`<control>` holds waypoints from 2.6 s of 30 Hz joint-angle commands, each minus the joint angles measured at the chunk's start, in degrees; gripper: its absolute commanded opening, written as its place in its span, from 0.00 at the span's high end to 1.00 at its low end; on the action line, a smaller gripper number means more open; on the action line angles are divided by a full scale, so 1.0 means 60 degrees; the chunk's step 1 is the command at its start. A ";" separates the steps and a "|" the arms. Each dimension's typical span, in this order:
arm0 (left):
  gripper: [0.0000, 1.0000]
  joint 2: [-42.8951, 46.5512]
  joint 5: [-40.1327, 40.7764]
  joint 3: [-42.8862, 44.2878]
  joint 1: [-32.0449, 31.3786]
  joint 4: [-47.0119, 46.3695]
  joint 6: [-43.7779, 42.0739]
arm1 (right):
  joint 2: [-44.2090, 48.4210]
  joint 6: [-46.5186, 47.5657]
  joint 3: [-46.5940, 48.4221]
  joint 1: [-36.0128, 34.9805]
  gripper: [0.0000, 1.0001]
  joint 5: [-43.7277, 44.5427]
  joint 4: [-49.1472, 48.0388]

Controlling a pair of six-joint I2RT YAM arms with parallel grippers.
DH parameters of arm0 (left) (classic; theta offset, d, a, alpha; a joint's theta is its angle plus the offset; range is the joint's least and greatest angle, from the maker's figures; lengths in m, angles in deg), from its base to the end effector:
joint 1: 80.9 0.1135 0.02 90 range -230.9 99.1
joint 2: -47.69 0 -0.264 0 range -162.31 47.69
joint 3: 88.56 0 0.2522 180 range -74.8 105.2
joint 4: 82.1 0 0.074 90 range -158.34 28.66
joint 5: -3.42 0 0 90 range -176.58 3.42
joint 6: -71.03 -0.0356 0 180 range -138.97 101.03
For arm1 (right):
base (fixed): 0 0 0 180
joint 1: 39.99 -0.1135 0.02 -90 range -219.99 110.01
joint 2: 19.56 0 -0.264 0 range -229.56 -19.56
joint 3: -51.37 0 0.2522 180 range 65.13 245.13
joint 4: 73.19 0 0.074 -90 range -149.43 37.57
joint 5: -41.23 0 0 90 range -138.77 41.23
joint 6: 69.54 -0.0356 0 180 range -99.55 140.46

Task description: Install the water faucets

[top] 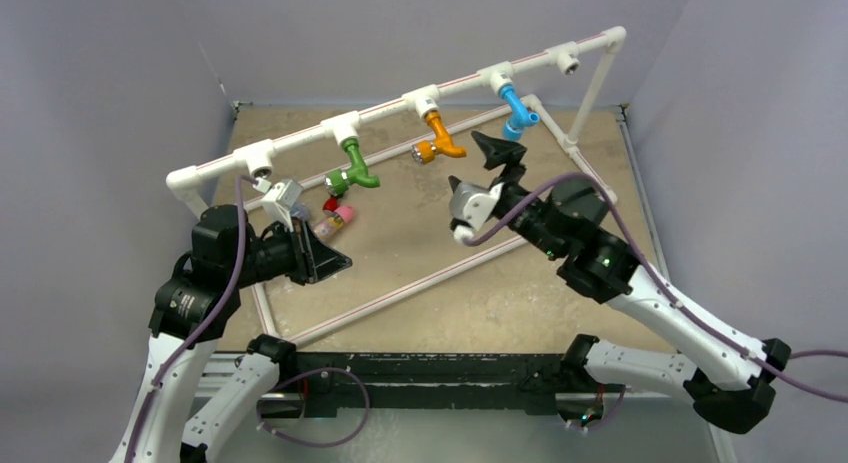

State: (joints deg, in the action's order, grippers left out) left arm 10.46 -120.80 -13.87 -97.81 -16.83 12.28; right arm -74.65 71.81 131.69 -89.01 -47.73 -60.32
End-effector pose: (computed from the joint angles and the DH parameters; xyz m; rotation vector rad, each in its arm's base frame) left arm 0.0913 -0.0487 0.3784 0.1260 2.1547 -1.1186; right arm 0.1343 0.1537 0.4610 -1.0311 0.8795 -0.0465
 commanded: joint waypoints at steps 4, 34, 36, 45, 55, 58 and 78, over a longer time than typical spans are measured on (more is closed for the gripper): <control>0.84 -0.0032 0.0034 0.0068 -0.0039 -0.0208 -0.0237 | -0.0705 0.4299 -0.1045 -0.1072 0.17 0.2915 -0.1479; 0.84 -0.0030 0.0034 0.0180 -0.0039 -0.0117 -0.0315 | -0.3735 0.2321 -0.0372 -0.1126 1.00 0.5057 -0.6335; 0.84 -0.0024 0.0033 0.0162 -0.0039 -0.0131 -0.0315 | -0.3727 0.0894 -0.0202 -0.1128 1.00 0.5105 -0.5980; 0.84 0.0008 0.0006 0.0092 -0.0031 -0.0159 -0.0286 | -0.3285 -1.0053 -0.0215 -0.0233 1.00 0.3914 -0.4712; 0.84 0.0039 -0.0133 0.0029 -0.0039 -0.0203 -0.0227 | -0.3042 -1.9354 -0.1468 0.1176 1.00 0.1649 -0.5614; 0.84 0.0071 -0.0164 0.0039 -0.0039 -0.0180 -0.0227 | -0.3135 -2.1706 -0.2226 0.1440 1.00 0.0788 -0.6931; 0.84 0.0116 -0.0127 -0.0091 -0.0064 -0.0247 -0.0256 | -0.0680 -1.7388 -0.2730 0.1826 0.09 0.1275 -0.4666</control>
State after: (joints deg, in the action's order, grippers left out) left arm 11.44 -120.89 -14.11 -97.87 -16.42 11.45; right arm -83.24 -46.92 114.36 -78.36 -43.91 -94.76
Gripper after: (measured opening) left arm 0.160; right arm 0.891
